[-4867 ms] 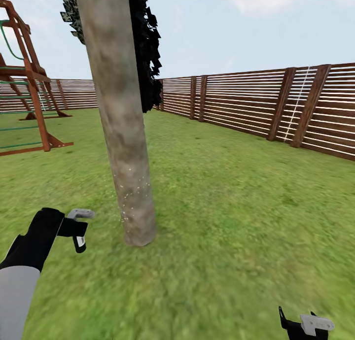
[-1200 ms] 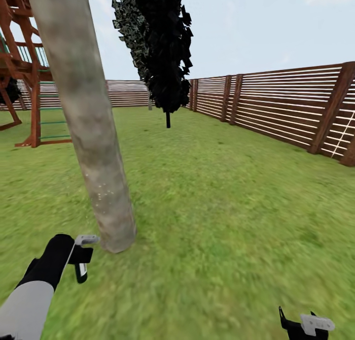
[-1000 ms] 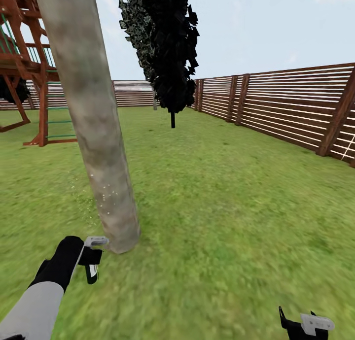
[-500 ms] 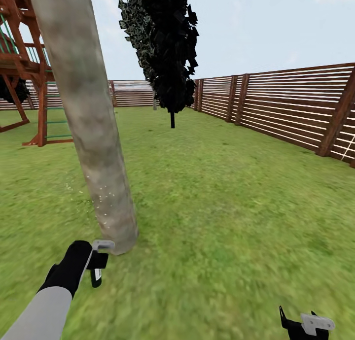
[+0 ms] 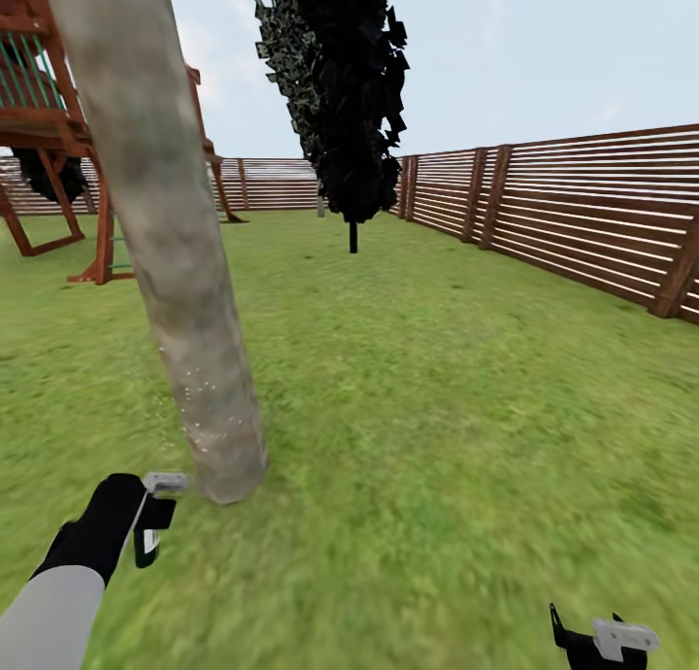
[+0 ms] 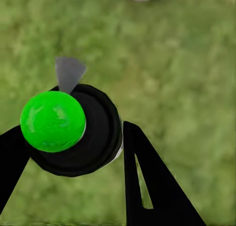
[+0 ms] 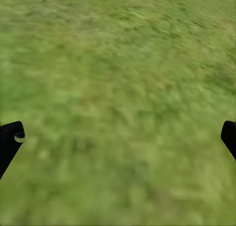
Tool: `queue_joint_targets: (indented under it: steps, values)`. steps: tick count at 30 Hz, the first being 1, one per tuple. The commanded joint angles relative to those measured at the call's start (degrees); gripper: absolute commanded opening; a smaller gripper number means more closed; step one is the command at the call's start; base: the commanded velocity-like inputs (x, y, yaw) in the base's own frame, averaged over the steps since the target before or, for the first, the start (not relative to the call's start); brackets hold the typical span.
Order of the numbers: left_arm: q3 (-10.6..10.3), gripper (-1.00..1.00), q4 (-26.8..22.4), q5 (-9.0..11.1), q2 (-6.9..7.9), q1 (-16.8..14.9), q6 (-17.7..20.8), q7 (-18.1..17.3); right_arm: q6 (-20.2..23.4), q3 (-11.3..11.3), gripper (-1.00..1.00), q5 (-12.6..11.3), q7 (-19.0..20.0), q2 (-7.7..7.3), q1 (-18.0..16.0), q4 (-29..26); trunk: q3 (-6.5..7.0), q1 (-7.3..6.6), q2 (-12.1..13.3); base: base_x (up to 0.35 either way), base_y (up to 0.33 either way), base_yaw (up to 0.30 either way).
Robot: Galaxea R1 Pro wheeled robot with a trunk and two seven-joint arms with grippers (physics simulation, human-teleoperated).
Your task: In the garden, pick up the pesticide atomizer on the floor and spray pesticide onto both trees until each tree trunk is fully covered.
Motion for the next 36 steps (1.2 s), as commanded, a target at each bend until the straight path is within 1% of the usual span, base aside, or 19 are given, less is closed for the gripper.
queue_joint_targets:
  steps: [1,4,8,10,11,14,17,19,20,22,24,25,26,27,29,31,34,36]
  values:
    - [0.0,-1.00,0.0,0.1,0.08,0.0,0.0,0.0,0.0,0.0,1.00,0.0,0.0,0.00,0.0,0.0,0.00,0.00,0.0,-0.041,-0.218,0.277]
    - [-0.3,-1.00,0.0,0.2,-0.39,0.0,0.0,0.0,0.0,0.0,1.00,0.0,0.0,0.00,0.0,0.0,0.00,0.00,0.0,-0.012,-0.070,0.239]
    - [-0.2,-1.00,0.2,0.1,-0.56,0.1,0.0,0.1,0.0,0.0,1.00,-0.1,-0.1,0.00,0.0,-0.1,0.00,0.00,0.0,-0.001,-0.231,0.023]
    - [0.1,-1.00,0.7,0.1,-0.40,2.9,0.0,0.1,0.0,0.0,1.00,-0.1,-0.1,0.00,0.0,-0.1,0.00,0.00,0.0,0.000,-0.269,0.002]
    - [0.1,-1.00,0.8,0.2,-0.38,3.7,0.0,0.1,0.0,0.0,1.00,0.0,-0.1,0.00,0.0,0.0,0.00,0.00,0.0,0.000,-0.272,0.000]
    - [0.0,-1.00,0.3,0.4,-0.59,4.1,-0.2,0.0,0.0,0.0,1.00,0.0,-0.1,0.04,0.0,0.0,0.00,0.00,0.0,0.000,-0.272,0.000]
    - [0.2,-1.00,-1.8,0.5,-0.81,4.1,-0.4,0.0,0.0,0.0,1.00,0.0,-0.1,0.07,0.0,0.0,0.00,0.00,0.0,0.000,-0.272,0.000]
    - [0.2,-1.00,-2.6,0.5,-2.36,4.1,-0.5,0.0,0.0,0.0,1.00,0.0,-0.1,0.04,0.0,0.0,0.00,0.00,0.0,0.000,-0.272,0.000]
    - [0.1,-1.00,-2.8,0.5,-2.86,4.1,-0.5,0.1,0.0,0.0,1.00,0.0,-0.1,0.03,0.0,0.0,0.00,0.00,0.0,0.000,-0.272,0.000]
    - [0.0,-1.00,-2.1,0.4,-3.23,4.4,-0.5,0.1,0.0,0.0,1.00,0.0,-0.1,0.03,0.0,-0.1,0.00,0.00,0.0,0.000,-0.272,0.000]
    - [0.1,-1.00,-1.3,0.5,-3.08,6.4,-0.5,0.1,0.0,0.0,1.00,0.0,-0.1,0.01,0.0,-0.1,0.00,0.00,0.0,0.000,-0.272,0.000]
    - [0.6,-1.00,-1.2,0.7,-3.05,7.3,-0.6,0.0,0.0,0.0,1.00,0.0,-0.1,0.02,0.0,0.0,0.00,0.00,0.0,0.000,-0.272,0.000]
    - [1.5,-1.00,-1.1,1.1,-3.13,7.6,-1.1,0.0,0.0,0.0,1.00,0.0,-0.1,0.01,0.0,0.0,0.00,0.00,0.0,0.000,-0.272,0.000]
    - [2.1,-1.00,-1.3,1.4,-3.23,7.8,-2.3,0.1,0.0,0.0,1.00,0.0,-0.1,0.02,0.0,-0.1,0.00,0.00,0.0,0.000,-0.272,0.000]
    - [2.5,-1.00,-1.7,1.7,-3.21,7.9,-3.9,0.0,0.0,0.0,1.00,0.0,-0.1,0.01,0.0,-0.1,0.00,0.00,0.0,0.033,-0.272,0.000]
    - [2.6,-1.00,-3.4,1.7,-3.30,7.9,-4.5,0.0,0.0,0.0,1.00,0.0,-0.1,0.06,0.0,0.0,0.00,0.00,0.0,0.048,-0.272,0.000]
    - [2.4,-1.00,-6.3,1.8,-3.63,8.0,-4.5,0.0,0.0,0.0,1.00,0.0,-0.1,0.08,0.0,0.0,0.00,0.00,0.0,0.012,-0.272,0.000]
    - [2.5,-1.00,-7.0,1.7,-3.78,8.0,-4.4,0.0,0.0,0.0,1.00,0.0,-0.1,0.09,0.0,0.0,0.00,0.00,0.0,0.002,-0.272,0.000]
